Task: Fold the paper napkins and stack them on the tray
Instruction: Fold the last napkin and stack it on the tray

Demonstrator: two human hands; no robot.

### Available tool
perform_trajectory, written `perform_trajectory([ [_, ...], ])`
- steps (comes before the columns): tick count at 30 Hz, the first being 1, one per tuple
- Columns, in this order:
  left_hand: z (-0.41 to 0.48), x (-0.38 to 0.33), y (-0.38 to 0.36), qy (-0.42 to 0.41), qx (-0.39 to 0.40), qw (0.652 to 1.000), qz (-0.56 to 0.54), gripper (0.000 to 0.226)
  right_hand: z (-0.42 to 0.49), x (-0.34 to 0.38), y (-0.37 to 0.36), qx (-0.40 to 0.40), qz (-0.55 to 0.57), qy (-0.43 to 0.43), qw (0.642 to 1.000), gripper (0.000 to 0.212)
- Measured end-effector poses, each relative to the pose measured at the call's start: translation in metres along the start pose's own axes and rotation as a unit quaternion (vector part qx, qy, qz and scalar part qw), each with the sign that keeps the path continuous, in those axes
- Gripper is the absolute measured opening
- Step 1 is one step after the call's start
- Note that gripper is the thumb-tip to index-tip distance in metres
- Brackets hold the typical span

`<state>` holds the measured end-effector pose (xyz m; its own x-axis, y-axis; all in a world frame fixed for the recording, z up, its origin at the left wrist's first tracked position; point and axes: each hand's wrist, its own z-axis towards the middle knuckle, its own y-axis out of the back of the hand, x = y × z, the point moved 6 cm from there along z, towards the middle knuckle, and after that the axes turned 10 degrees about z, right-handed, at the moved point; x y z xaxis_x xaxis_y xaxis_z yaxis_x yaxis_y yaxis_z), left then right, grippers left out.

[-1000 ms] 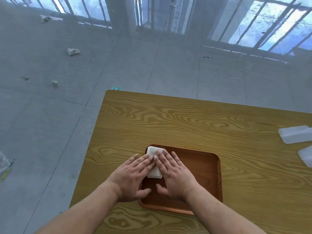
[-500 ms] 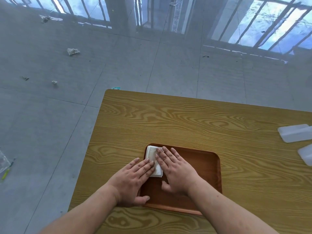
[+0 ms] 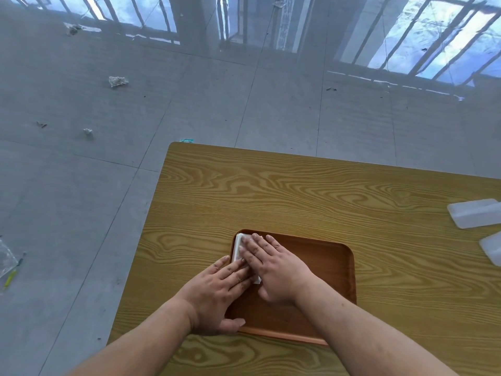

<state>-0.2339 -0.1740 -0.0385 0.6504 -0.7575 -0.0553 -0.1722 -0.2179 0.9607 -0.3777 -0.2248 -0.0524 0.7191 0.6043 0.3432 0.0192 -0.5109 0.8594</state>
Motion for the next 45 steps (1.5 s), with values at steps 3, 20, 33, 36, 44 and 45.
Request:
perform_trajectory([
  [3,0.000,-0.001,-0.005,0.001,0.006,1.000,-0.001,0.091,0.001,-0.002,-0.003,0.004,-0.012,-0.005,1.000,0.091],
  [20,-0.004,-0.002,-0.008,0.024,-0.002,1.000,-0.002,0.094,0.000,-0.002,-0.007,0.009,-0.010,-0.008,1.000,0.092],
  [33,-0.002,-0.009,-0.009,0.031,-0.010,0.999,0.000,0.088,-0.011,-0.002,0.002,-0.037,0.006,-0.005,0.999,0.088],
  [36,-0.003,-0.006,-0.001,0.018,-0.044,0.999,-0.012,0.082,-0.026,-0.006,0.005,-0.066,0.027,-0.012,0.997,0.084],
  [44,0.021,0.032,0.011,0.213,-0.016,0.976,-0.046,0.072,-0.028,-0.007,-0.002,-0.086,0.045,-0.081,0.992,0.074],
  [45,0.023,0.035,0.006,0.217,0.012,0.975,-0.035,0.073,-0.026,-0.007,-0.005,-0.080,0.043,-0.091,0.992,0.073],
])
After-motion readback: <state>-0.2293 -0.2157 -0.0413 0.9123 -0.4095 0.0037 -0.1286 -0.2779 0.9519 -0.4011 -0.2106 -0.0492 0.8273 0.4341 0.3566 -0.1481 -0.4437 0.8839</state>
